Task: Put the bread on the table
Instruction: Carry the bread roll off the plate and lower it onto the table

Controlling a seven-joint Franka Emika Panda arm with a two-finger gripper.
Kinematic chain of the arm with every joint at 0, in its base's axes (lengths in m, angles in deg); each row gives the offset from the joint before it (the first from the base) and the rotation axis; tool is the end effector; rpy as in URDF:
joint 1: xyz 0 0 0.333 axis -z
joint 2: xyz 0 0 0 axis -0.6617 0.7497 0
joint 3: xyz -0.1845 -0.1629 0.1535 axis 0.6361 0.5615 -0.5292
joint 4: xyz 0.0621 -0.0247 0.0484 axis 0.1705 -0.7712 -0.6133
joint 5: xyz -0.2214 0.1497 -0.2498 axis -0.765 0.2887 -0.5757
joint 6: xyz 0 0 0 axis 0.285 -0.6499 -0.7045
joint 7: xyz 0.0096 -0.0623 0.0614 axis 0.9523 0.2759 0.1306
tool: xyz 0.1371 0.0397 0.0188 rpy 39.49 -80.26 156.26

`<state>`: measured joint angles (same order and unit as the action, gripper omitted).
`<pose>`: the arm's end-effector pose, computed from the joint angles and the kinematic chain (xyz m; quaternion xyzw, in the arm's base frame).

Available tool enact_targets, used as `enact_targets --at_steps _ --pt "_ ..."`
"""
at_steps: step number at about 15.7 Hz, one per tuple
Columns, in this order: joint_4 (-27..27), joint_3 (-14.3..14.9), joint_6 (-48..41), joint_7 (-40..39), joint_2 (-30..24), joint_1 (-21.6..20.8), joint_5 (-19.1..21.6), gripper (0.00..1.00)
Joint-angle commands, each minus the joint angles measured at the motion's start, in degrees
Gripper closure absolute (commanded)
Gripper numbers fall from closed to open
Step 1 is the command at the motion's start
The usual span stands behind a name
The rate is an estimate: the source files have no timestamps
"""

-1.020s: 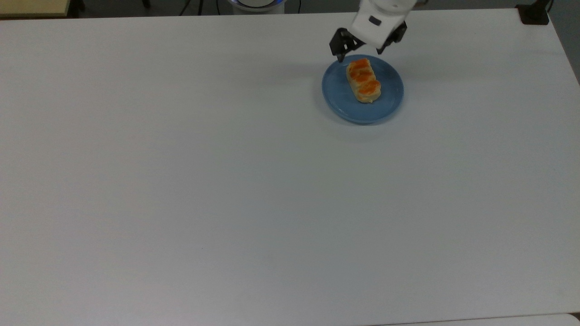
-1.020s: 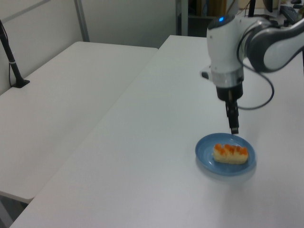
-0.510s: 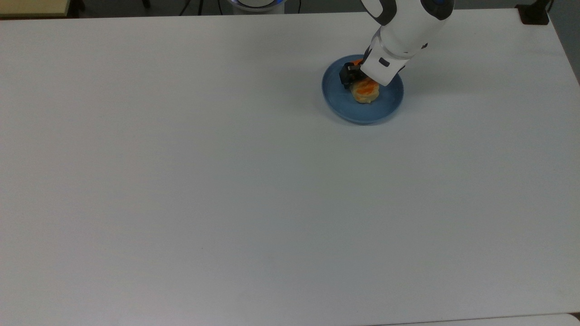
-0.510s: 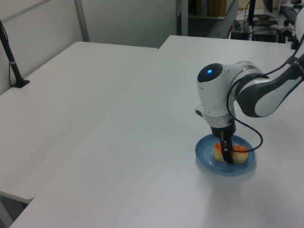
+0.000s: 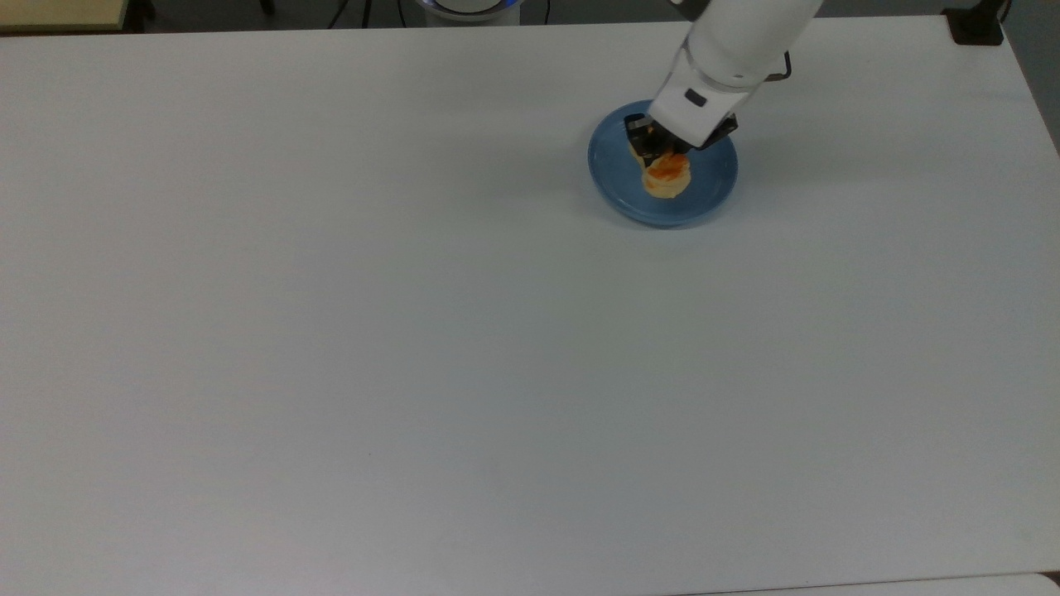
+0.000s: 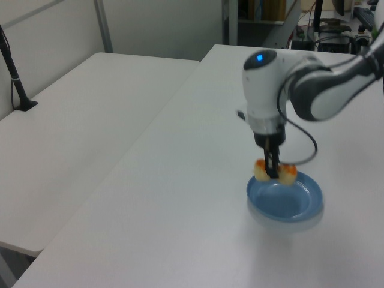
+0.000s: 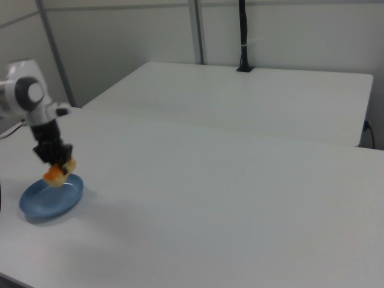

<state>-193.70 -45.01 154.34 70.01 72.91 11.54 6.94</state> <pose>0.5029 0.2667 0.3317 0.9910 0.1027 -0.0580 0.0626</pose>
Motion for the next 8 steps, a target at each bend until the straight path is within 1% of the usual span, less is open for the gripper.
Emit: enact_targets --at_steps 1,2,3,6,7,8 --pt "7.97 2.84 -4.47 -7.66 -0.28 7.47 2.56 0.79" --pt "9.90 4.07 -4.47 -8.98 0.77 8.96 2.56 0.75" --pt "12.01 4.60 -4.38 -10.13 2.26 10.72 2.56 0.74" --pt "16.85 4.61 -3.51 -12.07 8.31 15.56 1.60 0.68" --pt "18.60 4.70 -2.55 -12.42 10.42 16.27 1.51 0.68" --pt "19.14 4.70 -1.32 -12.51 12.01 16.62 0.90 0.68"
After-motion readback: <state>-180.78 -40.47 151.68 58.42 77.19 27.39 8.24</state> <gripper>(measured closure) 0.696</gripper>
